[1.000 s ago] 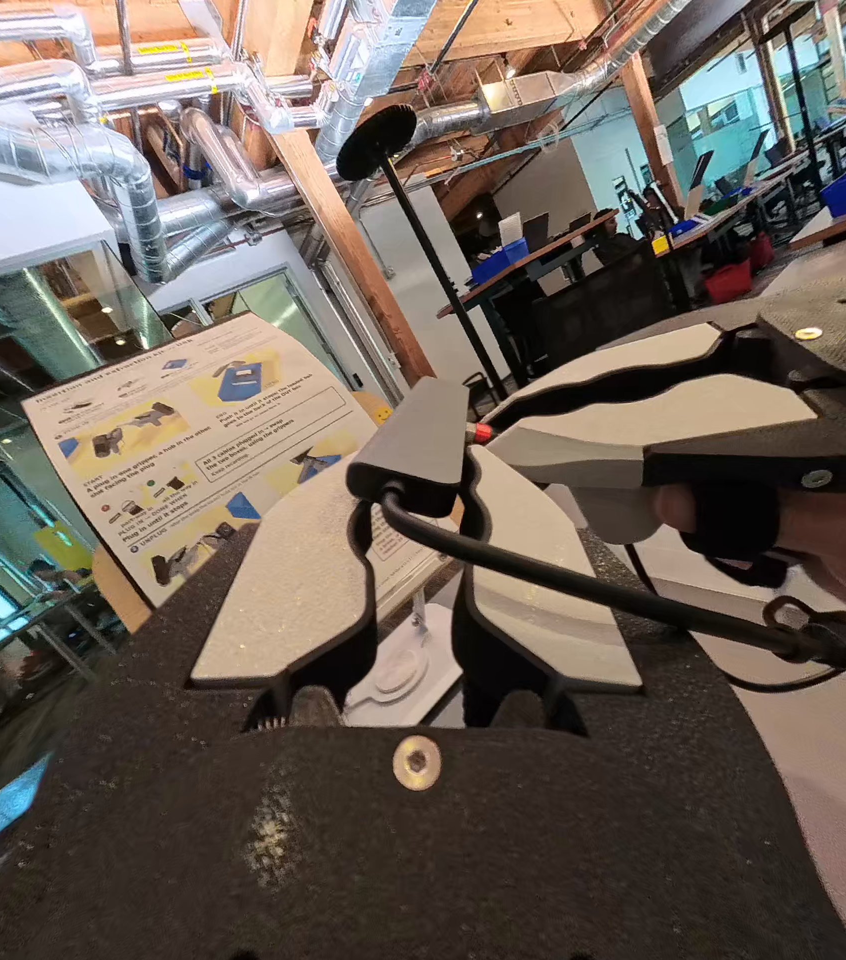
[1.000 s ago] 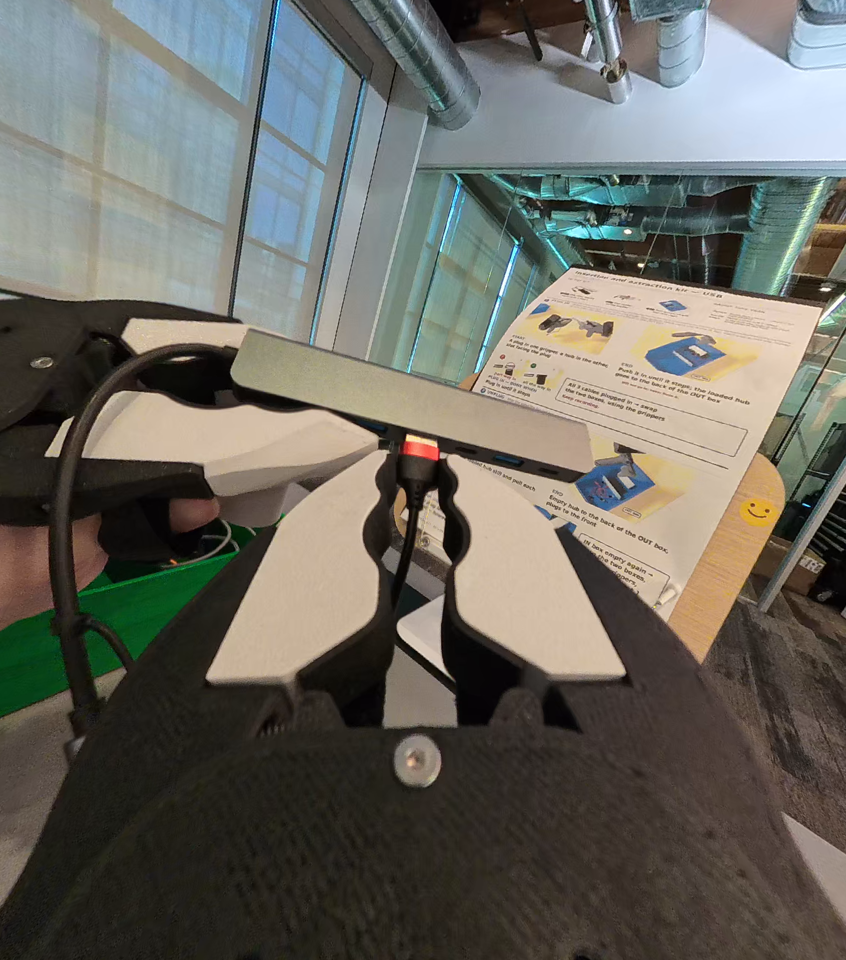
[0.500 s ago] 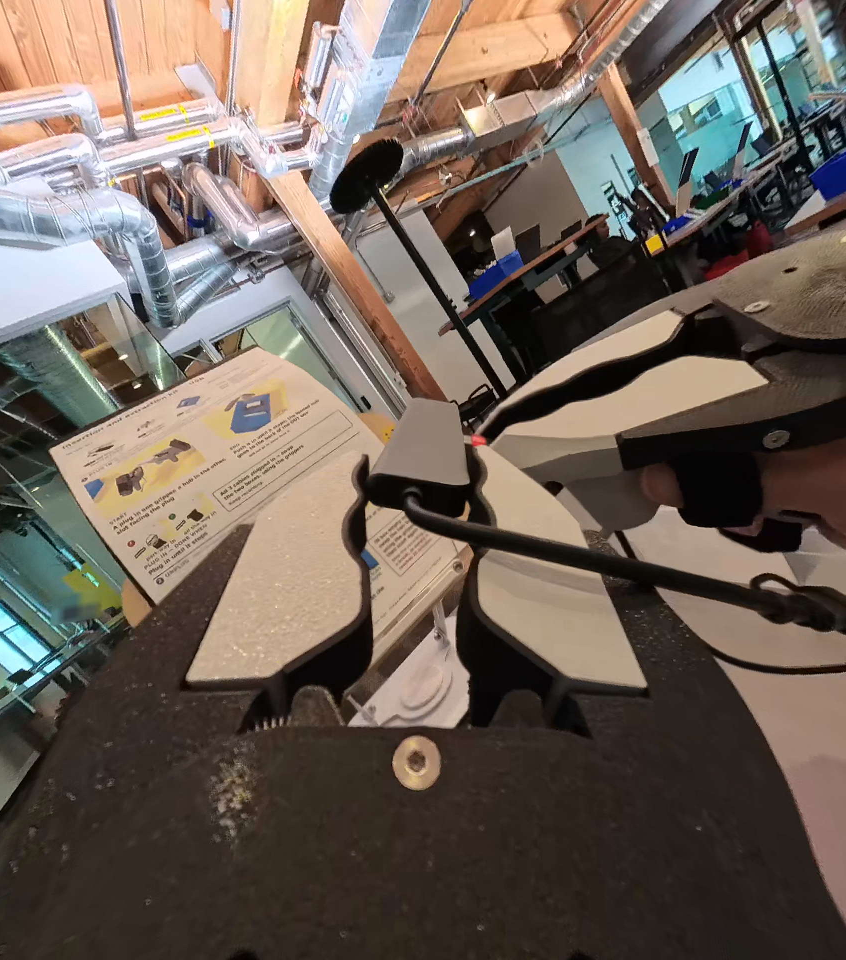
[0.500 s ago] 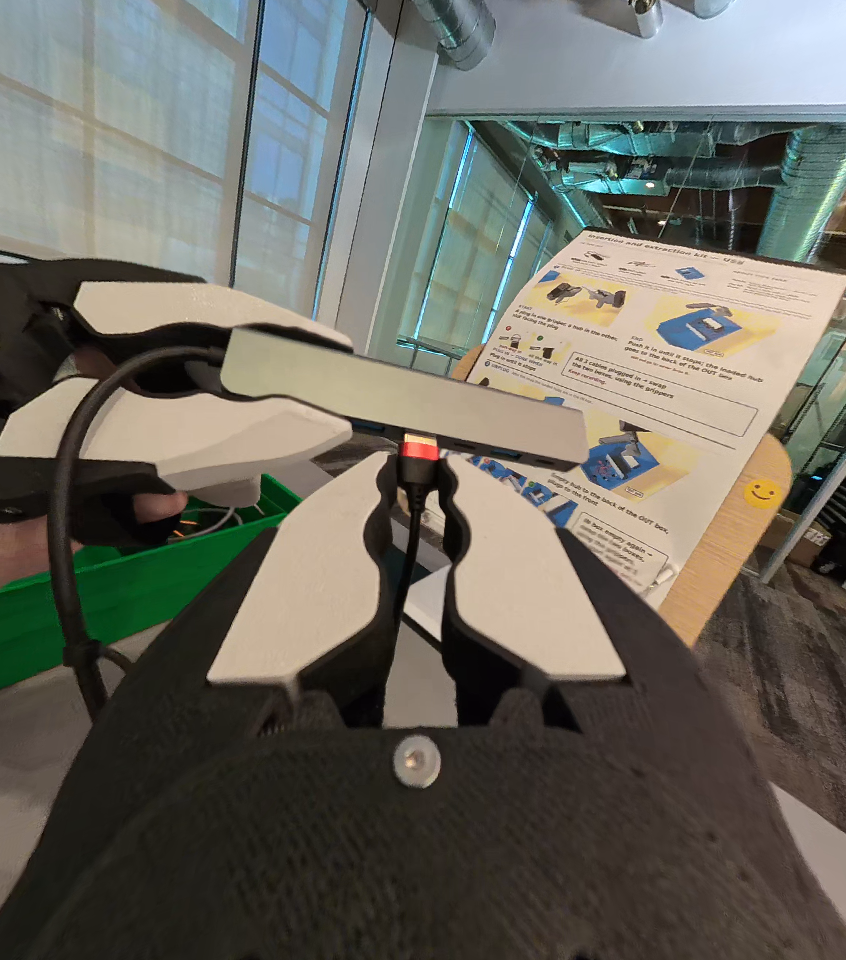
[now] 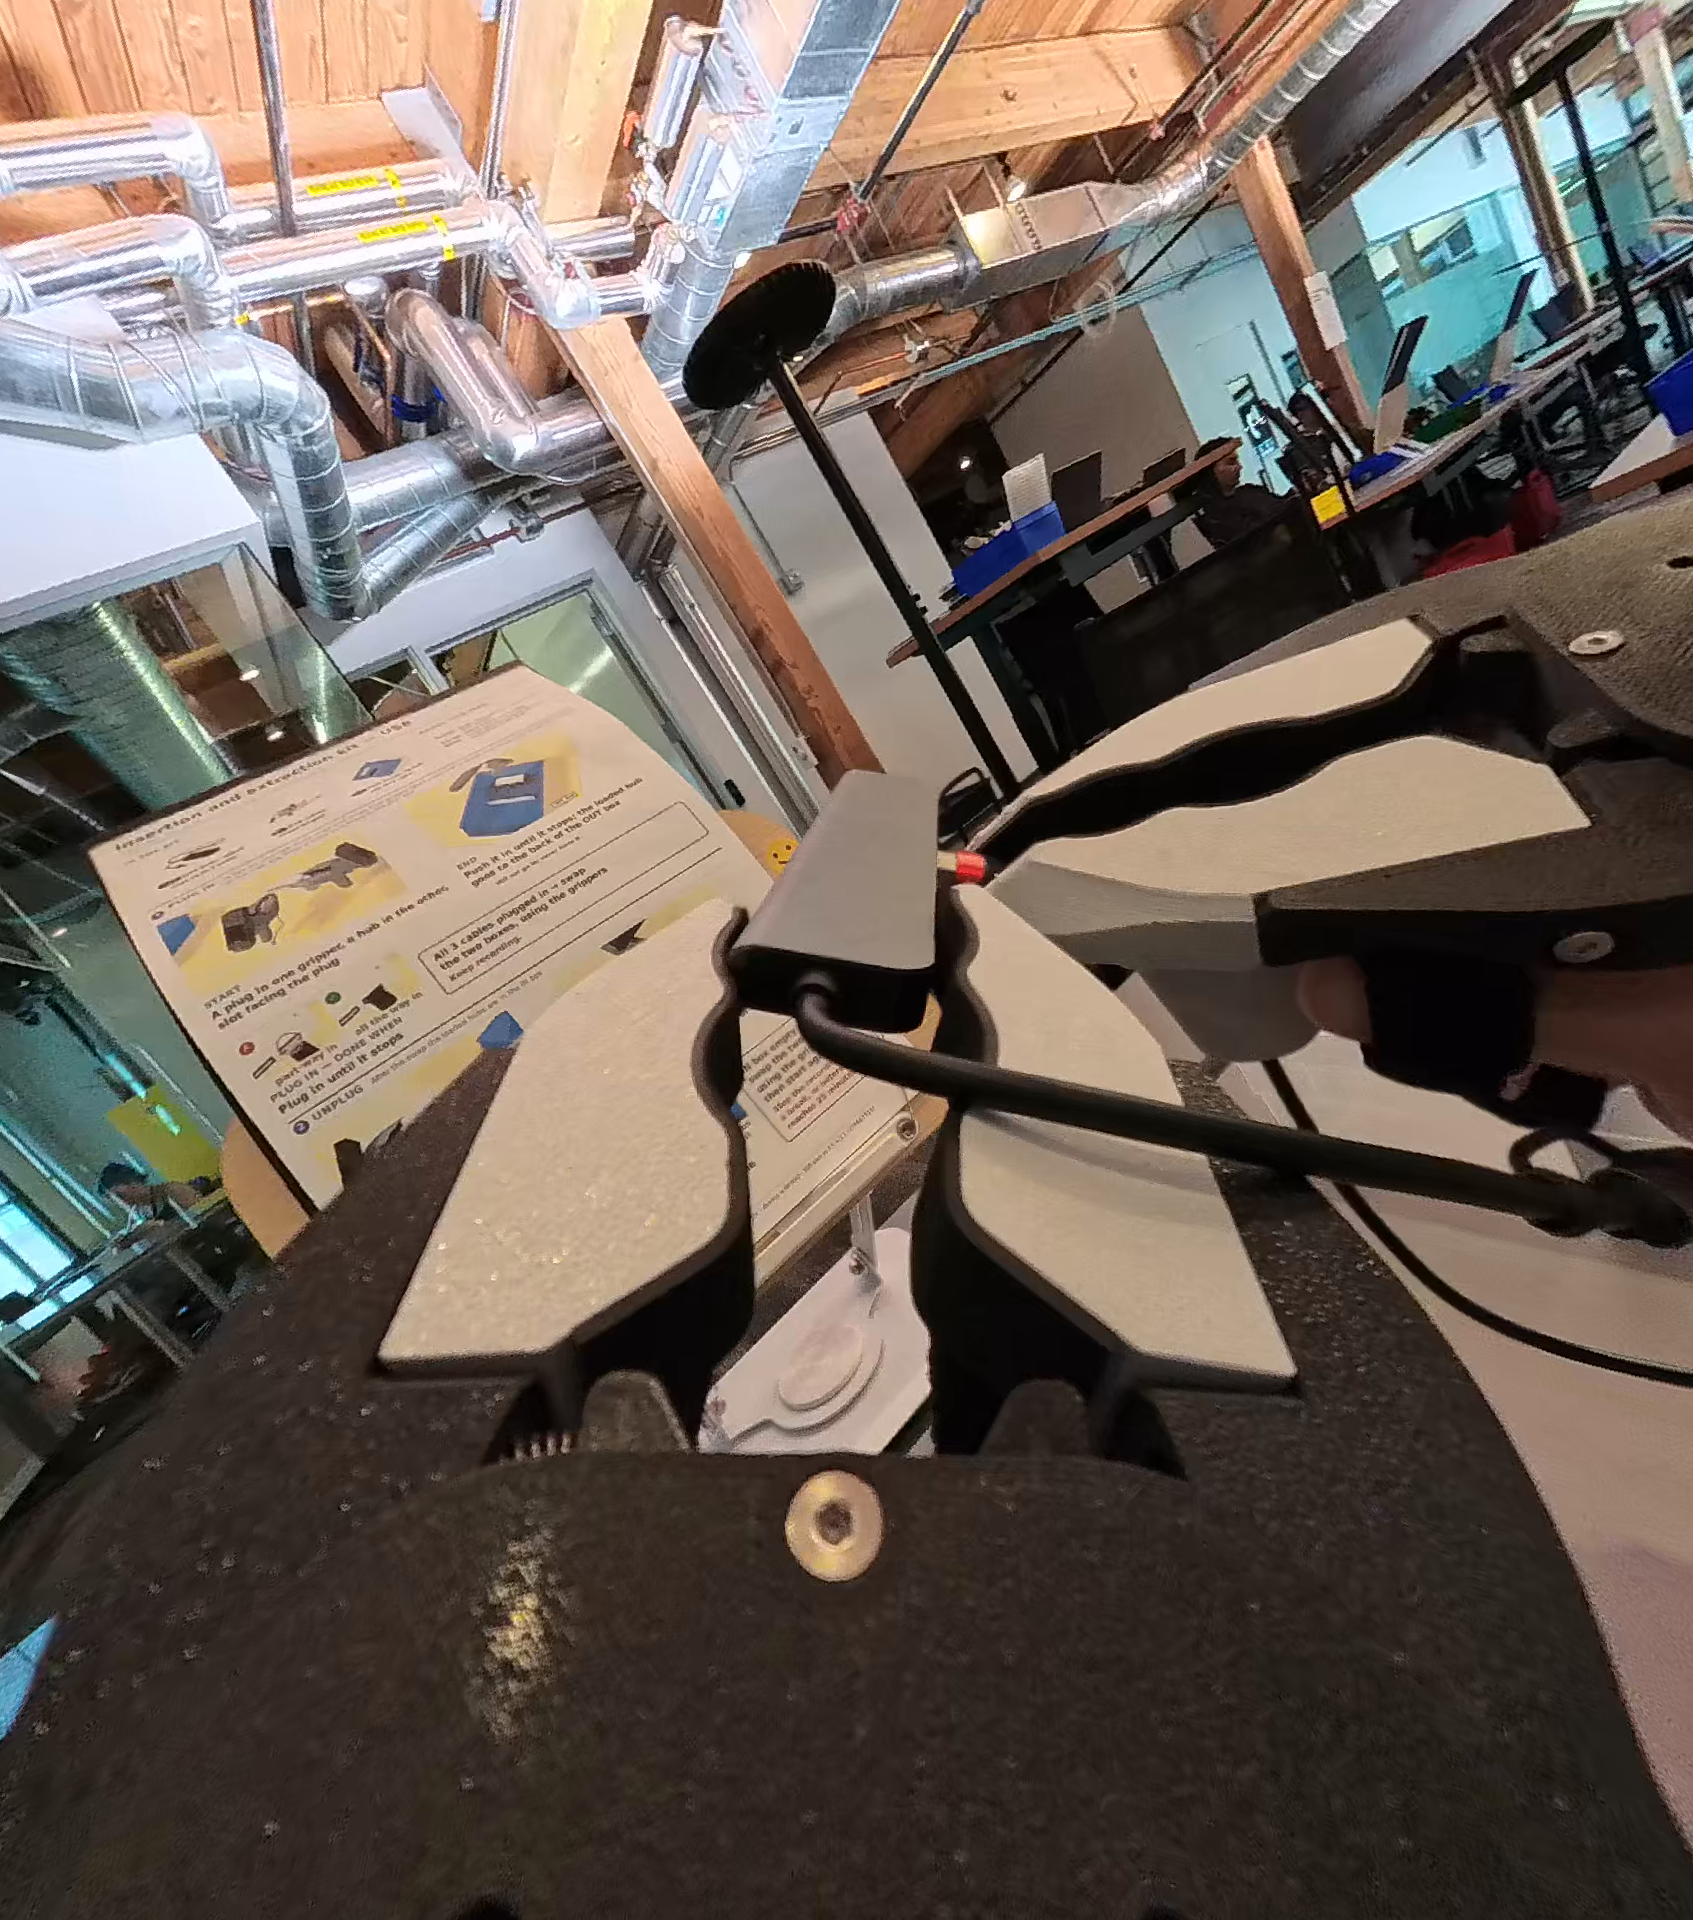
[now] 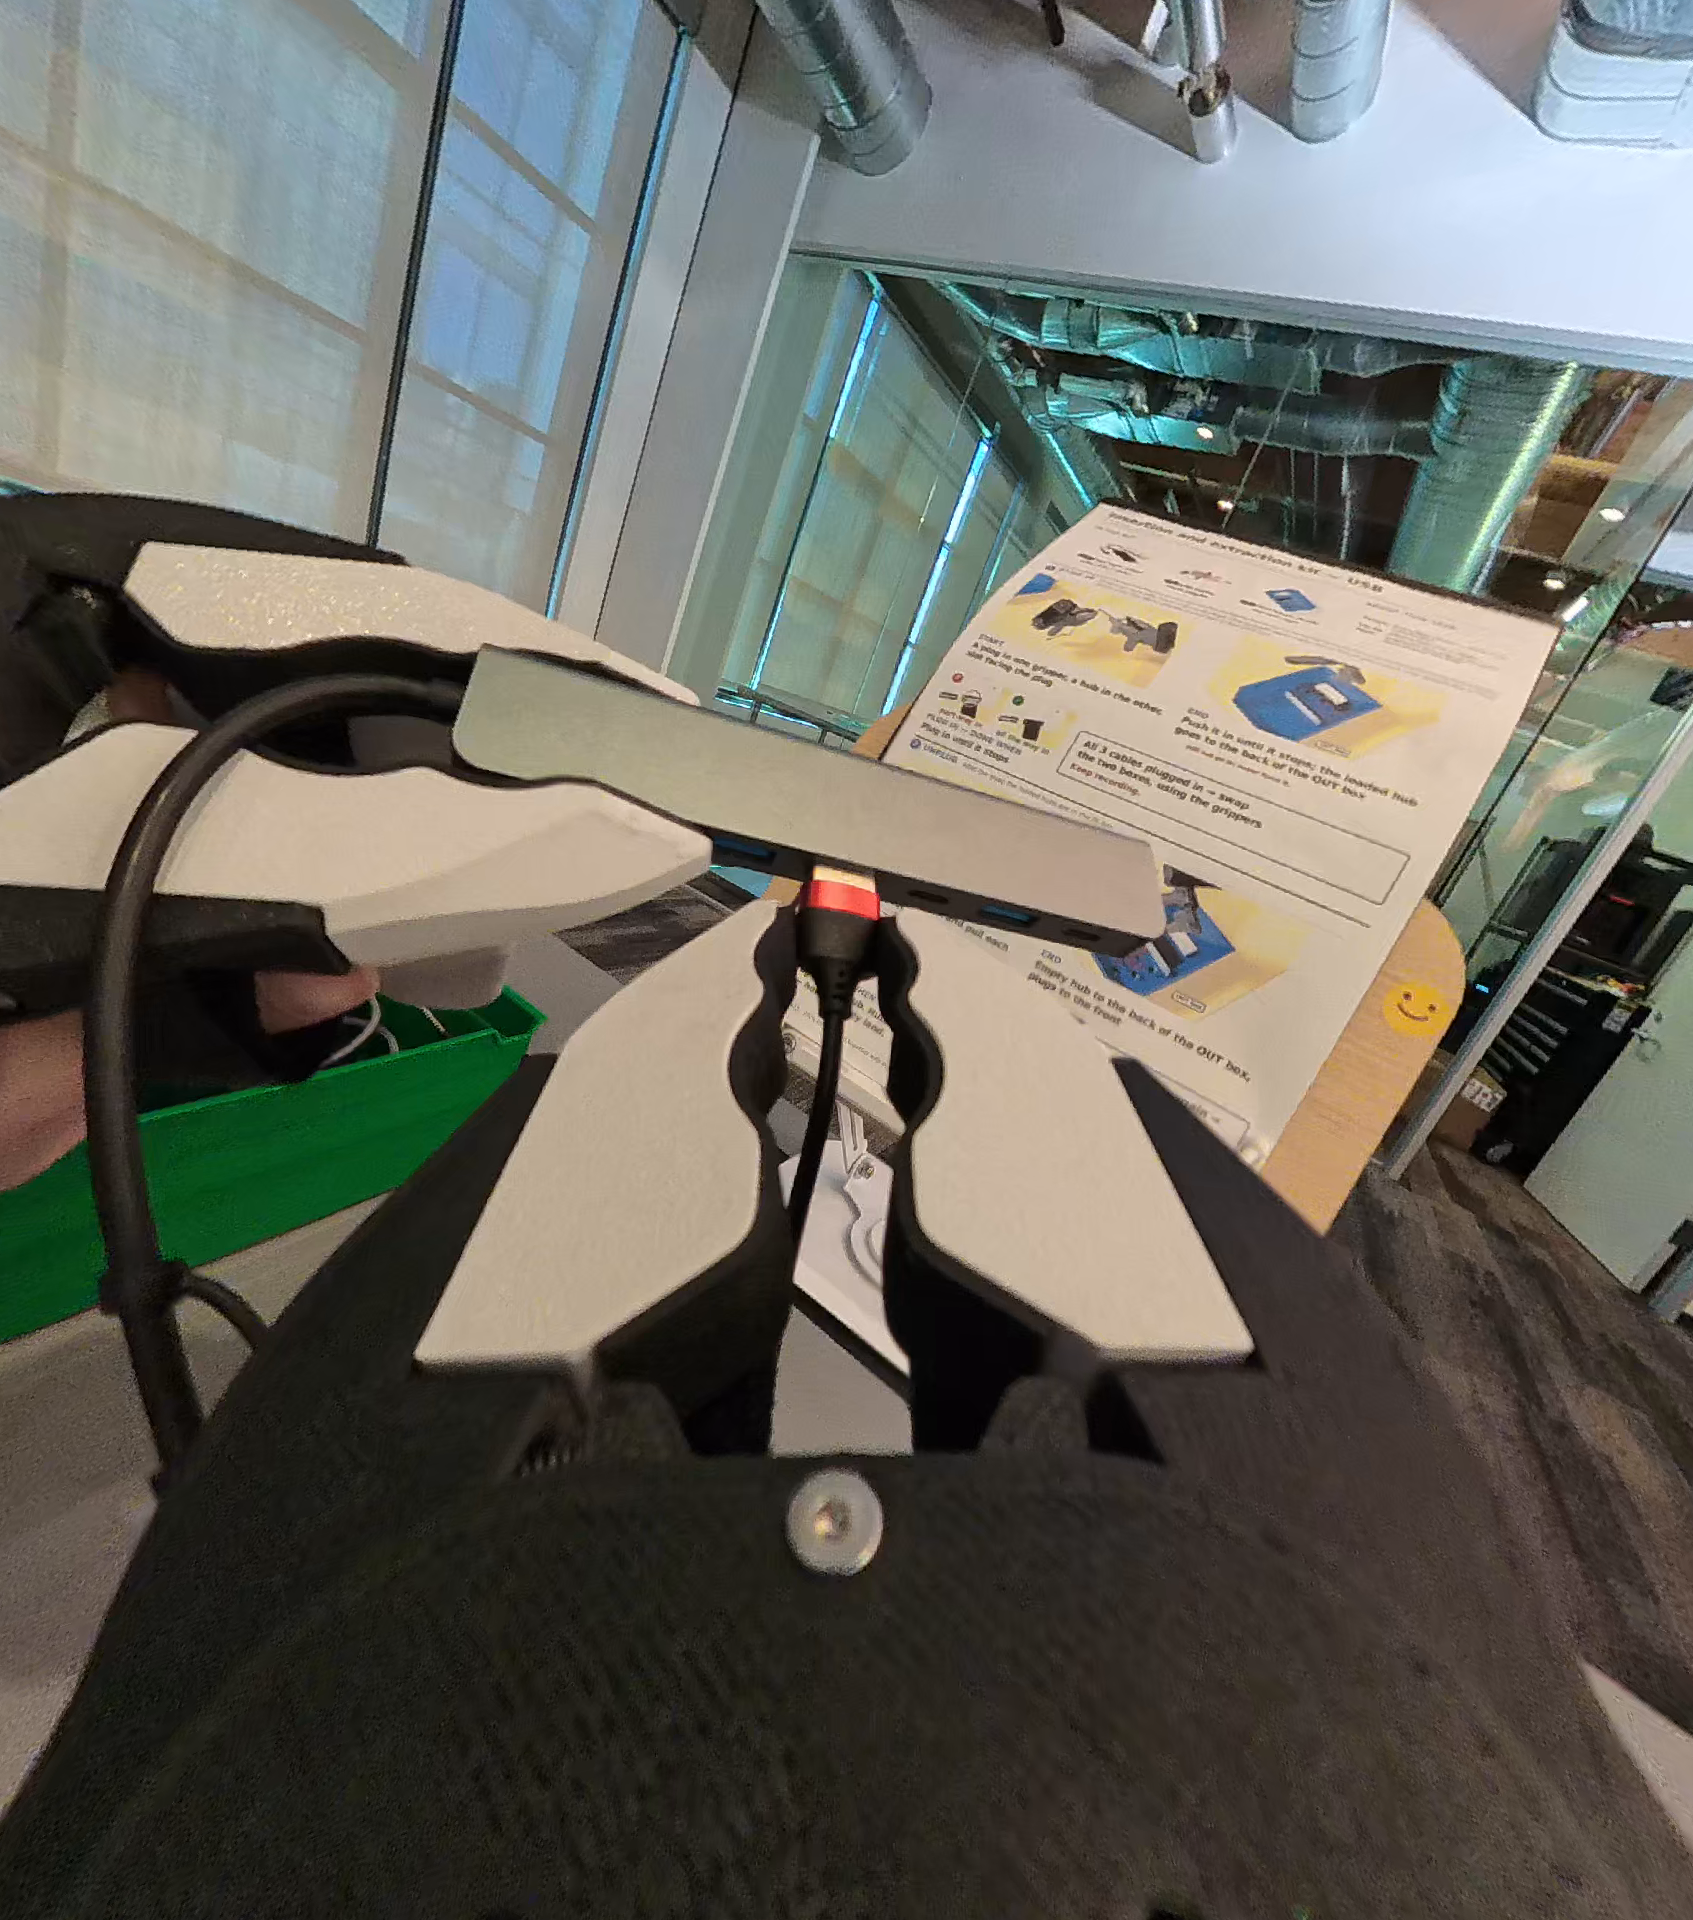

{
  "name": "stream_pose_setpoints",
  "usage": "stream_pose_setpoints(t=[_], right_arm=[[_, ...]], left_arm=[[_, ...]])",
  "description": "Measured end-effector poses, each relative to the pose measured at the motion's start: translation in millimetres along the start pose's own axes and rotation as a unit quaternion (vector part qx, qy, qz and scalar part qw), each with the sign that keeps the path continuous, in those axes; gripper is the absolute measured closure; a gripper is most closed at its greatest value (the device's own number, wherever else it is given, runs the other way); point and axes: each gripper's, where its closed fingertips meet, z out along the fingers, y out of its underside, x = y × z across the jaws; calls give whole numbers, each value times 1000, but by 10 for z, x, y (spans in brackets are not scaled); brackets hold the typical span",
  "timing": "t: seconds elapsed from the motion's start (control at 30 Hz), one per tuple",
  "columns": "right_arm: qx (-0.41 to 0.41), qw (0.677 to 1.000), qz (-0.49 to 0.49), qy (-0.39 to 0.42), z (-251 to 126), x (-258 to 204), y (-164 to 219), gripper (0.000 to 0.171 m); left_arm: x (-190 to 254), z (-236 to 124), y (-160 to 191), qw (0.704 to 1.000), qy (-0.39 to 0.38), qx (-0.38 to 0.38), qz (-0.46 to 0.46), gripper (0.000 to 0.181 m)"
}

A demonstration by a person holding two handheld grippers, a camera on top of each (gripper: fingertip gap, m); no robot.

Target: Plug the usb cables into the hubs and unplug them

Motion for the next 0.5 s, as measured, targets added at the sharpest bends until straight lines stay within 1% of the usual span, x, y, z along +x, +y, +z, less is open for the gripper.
stream_pose_setpoints(t=[0.03, 0.13, 0.23, 0.33, 0.43, 0.5], right_arm=[[-2, 1000, 6, 6, 6, 7, 24, 155], [-13, 1000, 8, 20, 33, 19, 91, 155], [-11, 1000, 18, 19, 33, 13, 99, 155], [3, 1000, 28, -14, 16, -24, 51, 155], [4, 998, 43, -45, 9, -52, 26, 155], [4, 998, 45, -51, 11, -50, 33, 155]], left_arm=[[7, 12, 22, 1000, -6, -4, -2, 148], [6, 37, 81, 1000, -18, -13, 1, 148], [0, 37, 87, 1000, -10, -11, -1, 147], [-20, 0, 44, 1000, 14, -3, -9, 148], [-37, -17, 40, 999, 42, -11, -33, 148], [-32, -12, 50, 999, 40, -13, -33, 148]])
